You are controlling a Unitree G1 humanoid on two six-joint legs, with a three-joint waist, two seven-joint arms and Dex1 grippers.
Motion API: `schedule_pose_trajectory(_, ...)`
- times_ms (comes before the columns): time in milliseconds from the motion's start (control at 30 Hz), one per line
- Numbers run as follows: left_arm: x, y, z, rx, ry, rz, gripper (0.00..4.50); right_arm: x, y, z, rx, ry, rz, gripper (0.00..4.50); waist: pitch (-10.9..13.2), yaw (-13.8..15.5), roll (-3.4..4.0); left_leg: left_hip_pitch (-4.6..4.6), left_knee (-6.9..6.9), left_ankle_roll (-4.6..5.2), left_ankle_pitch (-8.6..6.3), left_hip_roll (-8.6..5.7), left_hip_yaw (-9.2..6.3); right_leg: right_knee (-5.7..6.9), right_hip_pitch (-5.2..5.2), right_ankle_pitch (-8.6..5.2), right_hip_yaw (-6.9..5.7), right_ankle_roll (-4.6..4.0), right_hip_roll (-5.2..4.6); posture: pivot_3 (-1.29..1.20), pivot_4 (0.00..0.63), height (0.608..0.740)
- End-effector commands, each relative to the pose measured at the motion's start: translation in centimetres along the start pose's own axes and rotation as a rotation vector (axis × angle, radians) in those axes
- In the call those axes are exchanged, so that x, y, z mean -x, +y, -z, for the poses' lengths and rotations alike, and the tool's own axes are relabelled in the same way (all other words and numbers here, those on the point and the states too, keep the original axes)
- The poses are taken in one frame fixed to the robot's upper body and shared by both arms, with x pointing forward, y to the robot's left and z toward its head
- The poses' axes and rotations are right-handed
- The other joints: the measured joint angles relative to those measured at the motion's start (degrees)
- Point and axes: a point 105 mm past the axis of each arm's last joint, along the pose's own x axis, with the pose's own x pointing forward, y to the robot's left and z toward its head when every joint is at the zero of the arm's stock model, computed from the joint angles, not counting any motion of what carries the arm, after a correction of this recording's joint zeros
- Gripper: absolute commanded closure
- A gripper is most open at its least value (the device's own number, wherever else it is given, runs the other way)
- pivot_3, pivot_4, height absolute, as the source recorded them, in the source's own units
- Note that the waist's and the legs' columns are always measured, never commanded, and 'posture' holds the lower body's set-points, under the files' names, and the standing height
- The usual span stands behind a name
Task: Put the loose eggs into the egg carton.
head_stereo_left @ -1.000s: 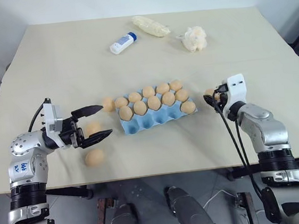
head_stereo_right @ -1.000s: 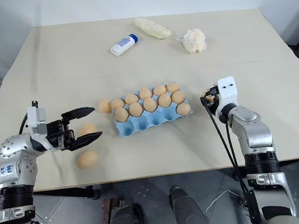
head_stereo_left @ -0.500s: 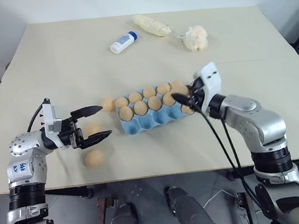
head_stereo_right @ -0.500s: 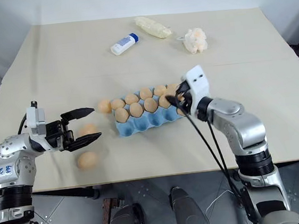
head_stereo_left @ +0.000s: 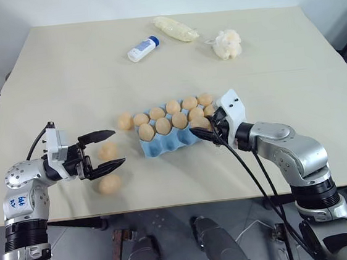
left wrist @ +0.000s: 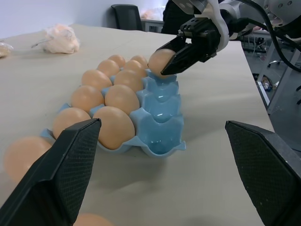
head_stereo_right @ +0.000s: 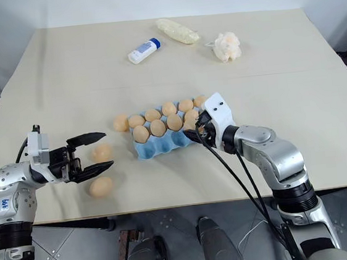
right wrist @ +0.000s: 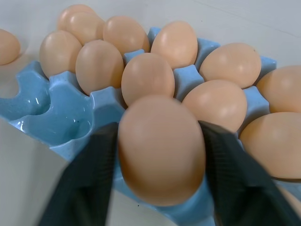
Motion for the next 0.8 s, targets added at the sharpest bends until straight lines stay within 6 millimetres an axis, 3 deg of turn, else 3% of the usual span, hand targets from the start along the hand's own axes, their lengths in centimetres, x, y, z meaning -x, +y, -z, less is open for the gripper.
schedule_pose_trajectory(33, 0.2, -0.1, -1.2, -0.054, -0.021, -0.003, 0.00, 0.6, 0.2, -1.6, 0.038, -0.044, -0.016, 0.39, 0.0, 0.0, 0.00, 0.00, -0.01, 0.00, 0.00, 0.00, 0.00, -0.01, 0.00, 0.00, 0.00, 0.00, 0.00, 0.00, 0.150, 0.740)
schedule_pose_trajectory(67, 0.2, -0.1, -1.2, -0.054, -0.021, -0.003, 0.00, 0.7, 0.2, -1.7, 0.040, -0.047, -0.018, 0.07, 0.0, 0.0, 0.00, 0.00, -0.01, 0.00, 0.00, 0.00, 0.00, -0.02, 0.00, 0.00, 0.00, 0.00, 0.00, 0.00, 0.150, 0.740)
schedule_pose_trajectory(100, 0.2, -0.1, -1.2, -0.053, -0.022, -0.003, 0.00, 0.7, 0.2, -1.8, 0.041, -0.048, -0.020, 0.02, 0.0, 0.0, 0.00, 0.00, -0.01, 0.00, 0.00, 0.00, 0.01, -0.02, 0.00, 0.00, 0.00, 0.00, 0.00, 0.00, 0.150, 0.740)
schedule_pose_trajectory(467, 0.3, 0.4, -1.6, -0.071, -0.034, -0.077, 0.00, 3.4, 0.1, -3.8, 0.132, -0.144, -0.098, 0.02, 0.0, 0.0, 0.00, 0.00, -0.02, 0.00, 0.00, 0.01, 0.00, -0.02, 0.00, 0.01, 0.00, 0.01, 0.02, 0.00, 0.150, 0.740)
schedule_pose_trajectory(633, 1.9, 2.4, -2.1, -0.116, -0.011, -0.322, 0.00, 5.4, -0.9, -4.9, 0.237, -0.295, -0.153, 0.02, 0.0, 0.1, -0.01, 0.00, -0.01, 0.00, 0.00, 0.00, -0.02, -0.03, 0.02, 0.02, -0.04, 0.04, 0.01, 0.00, 0.150, 0.740)
schedule_pose_trajectory(800, 4.2, 3.1, -2.0, -0.100, 0.024, -0.530, 0.00, 7.0, -1.1, -3.7, 0.283, -0.289, -0.289, 0.02, 0.0, 0.1, -0.02, 0.02, 0.01, 0.00, 0.00, 0.00, 0.00, -0.04, 0.06, 0.04, -0.02, 0.09, -0.01, 0.00, 0.150, 0.740)
